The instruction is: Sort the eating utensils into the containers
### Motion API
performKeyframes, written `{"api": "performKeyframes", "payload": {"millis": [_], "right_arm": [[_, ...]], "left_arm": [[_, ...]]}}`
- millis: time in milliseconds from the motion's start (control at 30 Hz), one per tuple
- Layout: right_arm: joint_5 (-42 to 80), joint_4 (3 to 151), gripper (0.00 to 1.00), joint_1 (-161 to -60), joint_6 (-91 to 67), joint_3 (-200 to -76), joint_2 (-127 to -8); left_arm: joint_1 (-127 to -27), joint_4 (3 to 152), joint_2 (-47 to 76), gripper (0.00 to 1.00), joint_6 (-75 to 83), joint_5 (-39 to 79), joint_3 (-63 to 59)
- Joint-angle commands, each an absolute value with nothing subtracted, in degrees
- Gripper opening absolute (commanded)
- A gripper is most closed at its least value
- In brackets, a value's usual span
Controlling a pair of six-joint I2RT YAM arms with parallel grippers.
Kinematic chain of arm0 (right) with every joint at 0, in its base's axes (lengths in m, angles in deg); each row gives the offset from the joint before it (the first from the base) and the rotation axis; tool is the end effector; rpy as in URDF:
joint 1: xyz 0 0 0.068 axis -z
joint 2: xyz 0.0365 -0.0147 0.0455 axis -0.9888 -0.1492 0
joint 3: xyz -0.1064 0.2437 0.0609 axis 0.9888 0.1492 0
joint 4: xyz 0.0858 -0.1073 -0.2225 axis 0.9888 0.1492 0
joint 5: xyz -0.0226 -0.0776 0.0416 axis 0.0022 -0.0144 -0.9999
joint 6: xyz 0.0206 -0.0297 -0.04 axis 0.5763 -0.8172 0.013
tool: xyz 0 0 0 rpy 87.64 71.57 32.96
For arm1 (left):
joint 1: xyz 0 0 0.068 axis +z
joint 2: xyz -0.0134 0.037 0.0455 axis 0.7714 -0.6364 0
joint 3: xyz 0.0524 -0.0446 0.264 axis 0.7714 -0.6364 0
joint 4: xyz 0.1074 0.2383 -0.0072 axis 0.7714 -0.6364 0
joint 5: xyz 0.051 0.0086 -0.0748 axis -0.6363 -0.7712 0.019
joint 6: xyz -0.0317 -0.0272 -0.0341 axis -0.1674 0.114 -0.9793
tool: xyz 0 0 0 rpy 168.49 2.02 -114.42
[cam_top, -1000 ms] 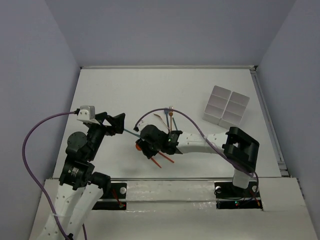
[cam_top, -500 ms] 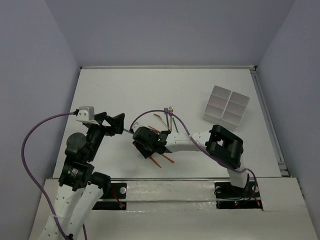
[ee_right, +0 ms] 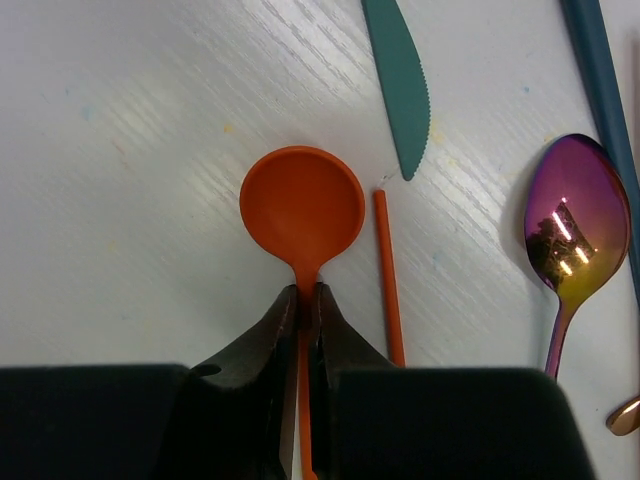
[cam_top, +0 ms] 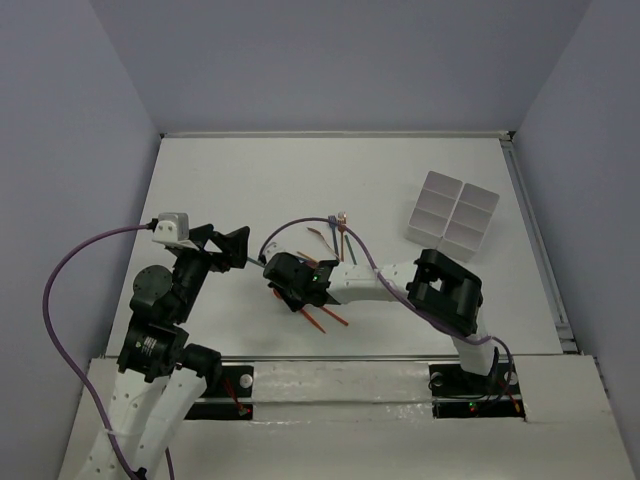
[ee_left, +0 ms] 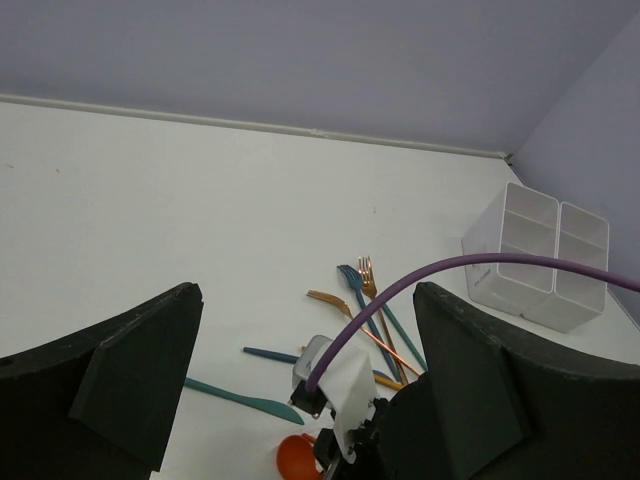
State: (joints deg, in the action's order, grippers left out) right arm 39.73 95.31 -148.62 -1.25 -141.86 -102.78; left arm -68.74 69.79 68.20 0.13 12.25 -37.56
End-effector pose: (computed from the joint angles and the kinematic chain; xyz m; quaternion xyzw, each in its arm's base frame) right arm 0.1743 0.3937 0.1634 -0.3675 0.8751 0.1186 0.2918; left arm 0.0980 -0.0328 0.3507 0.0209 0.6469 -0.2233 0.7289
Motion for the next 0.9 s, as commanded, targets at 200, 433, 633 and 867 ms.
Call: {"api": "performKeyframes", "payload": {"millis": [200,433,633,867], "right_arm": [[46.4,84.0,0.07,-144.8,-2.2,-140.1,-84.6],[56.4,69.6,0.07,-129.1,-5.4,-127.9,-65.7],[57.6,55.1,0.07,-107.2,-6.0,-119.5,-58.4],[56.1,45.9,0.07,-96.7,-10.3,-120.5,-65.7]], "left_arm": [[-68.6,72.1,69.6,0.99,0.7,12.2,-35.5],[-68.6,72.3,70.3,0.99,0.6,12.2,-35.7],[-69.6,72.3,70.7,0.99,0.6,12.2,-35.8],[-70.2,72.2,70.3,0.99,0.7,12.7,-35.6]]}}
